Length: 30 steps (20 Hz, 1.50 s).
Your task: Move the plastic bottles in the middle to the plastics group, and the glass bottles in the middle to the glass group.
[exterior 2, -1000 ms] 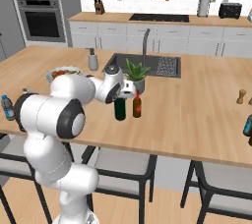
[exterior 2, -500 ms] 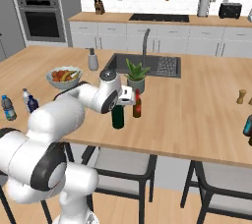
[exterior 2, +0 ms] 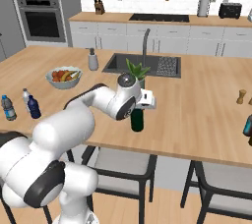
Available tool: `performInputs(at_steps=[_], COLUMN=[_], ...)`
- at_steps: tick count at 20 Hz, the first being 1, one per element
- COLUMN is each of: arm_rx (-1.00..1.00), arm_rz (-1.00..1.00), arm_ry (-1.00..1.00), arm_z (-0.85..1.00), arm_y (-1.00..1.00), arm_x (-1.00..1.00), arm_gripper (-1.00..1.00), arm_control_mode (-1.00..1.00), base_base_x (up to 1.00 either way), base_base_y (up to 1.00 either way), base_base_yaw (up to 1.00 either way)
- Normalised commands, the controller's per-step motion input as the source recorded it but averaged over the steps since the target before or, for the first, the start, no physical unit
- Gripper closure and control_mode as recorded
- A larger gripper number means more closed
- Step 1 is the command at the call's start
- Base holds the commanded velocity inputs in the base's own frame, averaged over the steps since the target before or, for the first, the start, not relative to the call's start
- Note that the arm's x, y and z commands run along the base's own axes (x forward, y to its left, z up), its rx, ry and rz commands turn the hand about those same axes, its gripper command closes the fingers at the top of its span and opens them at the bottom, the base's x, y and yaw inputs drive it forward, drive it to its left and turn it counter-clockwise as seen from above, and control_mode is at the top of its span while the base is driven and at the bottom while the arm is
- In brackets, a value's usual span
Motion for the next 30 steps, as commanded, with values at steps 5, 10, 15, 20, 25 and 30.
performInputs(at_steps=[5,10,15,20,25,30], arm_rx=[0.0,0.0,0.0,-0.04,-0.09,0.0], arm_rz=[-0.08,-0.06,-0.04,-0.01,-0.01,-0.02], arm_ry=[0.01,0.0,-0.01,0.0,0.0,0.0], arm_z=[0.41,0.04,-0.48,-0.16,0.0,0.0], arm_y=[-1.0,-0.89,-0.62,-0.24,-0.31,-0.41], arm_x=[0.0,0.0,-0.07,0.0,0.02,0.06], arm_gripper=[1.0,1.0,1.0,1.0,1.0,1.0], arm_control_mode=[-1.0,-1.0,-1.0,-1.0,-1.0,-1.0], base_base_x=[0.0,0.0,0.0,0.0,0.0,0.0], base_base_y=[0.0,0.0,0.0,0.0,0.0,0.0], base_base_yaw=[0.0,0.0,0.0,0.0,0.0,0.0])
